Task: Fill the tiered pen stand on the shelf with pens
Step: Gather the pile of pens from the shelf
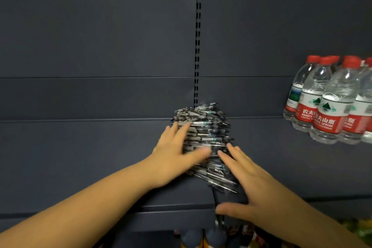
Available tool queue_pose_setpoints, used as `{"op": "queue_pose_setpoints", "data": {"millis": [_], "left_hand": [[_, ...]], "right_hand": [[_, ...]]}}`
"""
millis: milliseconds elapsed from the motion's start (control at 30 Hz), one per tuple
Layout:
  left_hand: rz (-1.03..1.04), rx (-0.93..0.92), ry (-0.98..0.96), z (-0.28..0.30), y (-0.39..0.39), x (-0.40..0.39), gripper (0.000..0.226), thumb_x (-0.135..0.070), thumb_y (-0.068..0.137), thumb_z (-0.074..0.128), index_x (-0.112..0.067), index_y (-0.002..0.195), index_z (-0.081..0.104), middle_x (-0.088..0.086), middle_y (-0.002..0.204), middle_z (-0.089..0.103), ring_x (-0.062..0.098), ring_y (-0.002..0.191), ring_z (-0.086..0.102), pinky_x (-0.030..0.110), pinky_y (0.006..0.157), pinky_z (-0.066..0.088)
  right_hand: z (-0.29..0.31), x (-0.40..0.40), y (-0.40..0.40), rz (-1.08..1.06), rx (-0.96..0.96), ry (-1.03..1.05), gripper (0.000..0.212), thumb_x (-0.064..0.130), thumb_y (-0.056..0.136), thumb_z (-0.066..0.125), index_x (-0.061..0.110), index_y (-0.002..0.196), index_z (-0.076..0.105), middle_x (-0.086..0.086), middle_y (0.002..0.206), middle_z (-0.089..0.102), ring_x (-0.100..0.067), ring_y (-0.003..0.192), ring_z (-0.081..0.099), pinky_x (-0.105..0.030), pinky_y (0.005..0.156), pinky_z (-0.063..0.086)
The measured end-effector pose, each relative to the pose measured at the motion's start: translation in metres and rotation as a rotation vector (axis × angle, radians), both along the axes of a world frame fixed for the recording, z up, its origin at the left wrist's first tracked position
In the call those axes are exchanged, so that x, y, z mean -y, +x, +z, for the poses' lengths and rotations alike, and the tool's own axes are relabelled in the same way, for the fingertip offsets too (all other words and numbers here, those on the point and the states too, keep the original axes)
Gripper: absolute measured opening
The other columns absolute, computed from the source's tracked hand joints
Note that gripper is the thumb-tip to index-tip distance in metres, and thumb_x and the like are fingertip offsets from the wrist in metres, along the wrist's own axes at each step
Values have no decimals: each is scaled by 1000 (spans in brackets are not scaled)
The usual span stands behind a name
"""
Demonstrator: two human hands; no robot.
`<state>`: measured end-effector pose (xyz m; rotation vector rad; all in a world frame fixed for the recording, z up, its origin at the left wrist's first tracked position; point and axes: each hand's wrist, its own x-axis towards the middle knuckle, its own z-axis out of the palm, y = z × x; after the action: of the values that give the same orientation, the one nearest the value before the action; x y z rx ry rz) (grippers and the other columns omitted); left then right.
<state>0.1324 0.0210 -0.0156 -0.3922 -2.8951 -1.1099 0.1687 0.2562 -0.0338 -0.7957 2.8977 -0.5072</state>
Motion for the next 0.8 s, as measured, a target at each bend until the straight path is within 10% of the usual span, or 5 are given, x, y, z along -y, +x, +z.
{"op": "queue_pose_setpoints", "data": {"millis": [133,400,600,800], "left_hand": [[-182,-56,-502,-9,10,6,99,-85,77,44,-54,151,-15,-13,158,-37,8,143,-37,42,123,-8],[-37,-27,-437,-22,13,-10,75,-64,97,37,-46,155,-9,-8,160,-33,19,145,-35,44,125,4],[198,-3,-57,-18,13,-23,70,-51,98,50,-41,157,14,1,165,-22,23,150,-24,41,123,0],[392,87,430,-21,1,-37,80,-54,74,44,-35,151,34,5,164,24,29,150,22,52,120,24]], "right_hand": [[4,-1,-7,-79,32,80,89,78,88,32,49,153,-20,25,155,-37,1,147,-28,-34,125,4],[7,9,-30,-157,106,34,78,51,106,37,36,157,-20,13,161,-35,-5,150,-24,-34,125,0],[11,24,-39,-328,273,-566,83,35,95,55,43,160,5,17,168,-4,-13,155,9,-36,123,19],[10,48,-40,-440,275,-913,22,30,106,44,48,117,49,20,122,50,-2,109,51,-30,102,37]]}}
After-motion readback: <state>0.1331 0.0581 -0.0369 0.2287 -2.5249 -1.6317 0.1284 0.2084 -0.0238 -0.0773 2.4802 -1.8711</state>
